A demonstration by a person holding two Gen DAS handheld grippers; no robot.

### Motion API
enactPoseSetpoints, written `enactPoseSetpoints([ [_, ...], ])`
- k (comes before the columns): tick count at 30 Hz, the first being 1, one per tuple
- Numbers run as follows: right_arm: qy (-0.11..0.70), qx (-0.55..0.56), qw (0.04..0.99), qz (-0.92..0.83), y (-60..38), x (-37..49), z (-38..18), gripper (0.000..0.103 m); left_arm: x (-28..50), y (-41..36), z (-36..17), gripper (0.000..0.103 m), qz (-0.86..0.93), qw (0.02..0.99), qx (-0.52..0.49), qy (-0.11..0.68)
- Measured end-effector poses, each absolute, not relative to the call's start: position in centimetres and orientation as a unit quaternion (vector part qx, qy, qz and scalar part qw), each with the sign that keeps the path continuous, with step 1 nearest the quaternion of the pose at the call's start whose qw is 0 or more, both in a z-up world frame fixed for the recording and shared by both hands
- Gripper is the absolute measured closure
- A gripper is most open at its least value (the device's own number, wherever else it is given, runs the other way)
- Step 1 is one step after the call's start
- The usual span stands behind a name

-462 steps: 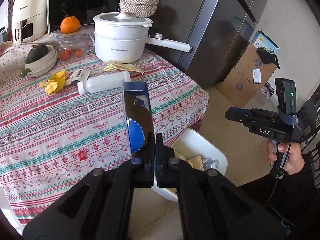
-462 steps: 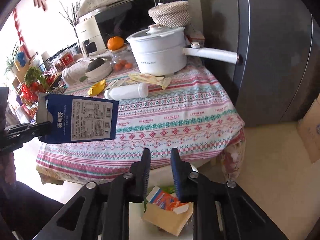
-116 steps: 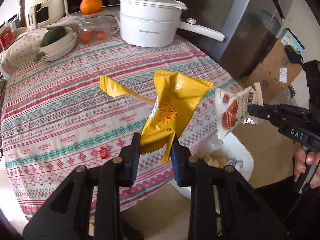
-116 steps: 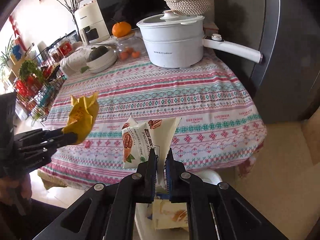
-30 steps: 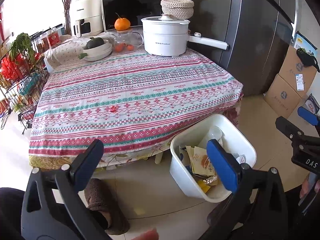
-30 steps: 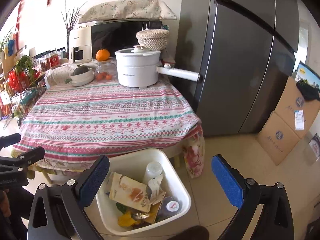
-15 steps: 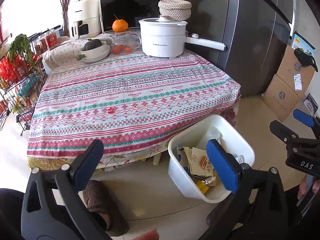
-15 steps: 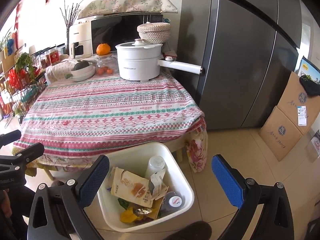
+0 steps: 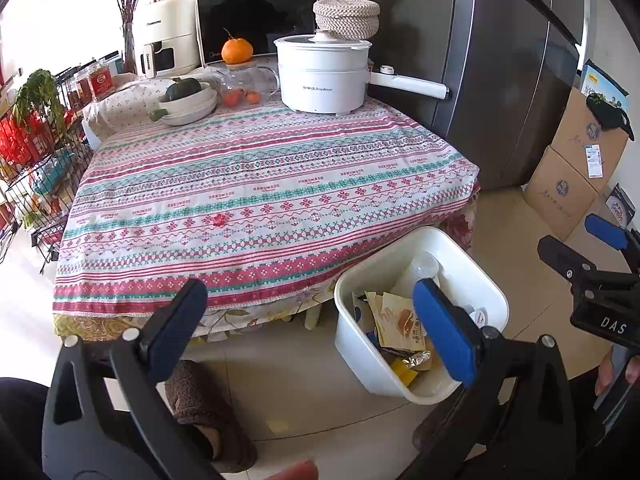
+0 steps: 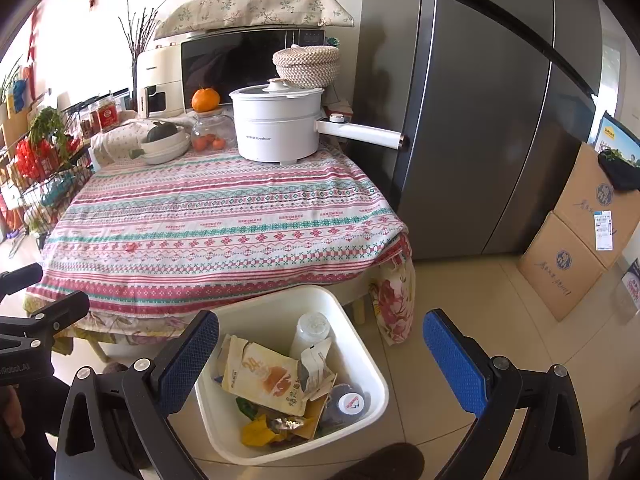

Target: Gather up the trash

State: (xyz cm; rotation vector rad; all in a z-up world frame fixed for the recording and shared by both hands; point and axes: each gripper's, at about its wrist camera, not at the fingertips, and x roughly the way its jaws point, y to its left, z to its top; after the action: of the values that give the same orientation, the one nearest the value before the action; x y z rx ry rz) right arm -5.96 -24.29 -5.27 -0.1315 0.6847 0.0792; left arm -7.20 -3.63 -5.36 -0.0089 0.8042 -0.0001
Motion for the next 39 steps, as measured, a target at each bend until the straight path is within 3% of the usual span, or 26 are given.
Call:
enactPoseSetpoints([
  [39,0.338,-0.067,0.938,0.038,-24.25,-5.74,-5.31,0.000,-7.15,-3.73,-5.81,0.001,-0.009,0.917,-0.002,0.399],
])
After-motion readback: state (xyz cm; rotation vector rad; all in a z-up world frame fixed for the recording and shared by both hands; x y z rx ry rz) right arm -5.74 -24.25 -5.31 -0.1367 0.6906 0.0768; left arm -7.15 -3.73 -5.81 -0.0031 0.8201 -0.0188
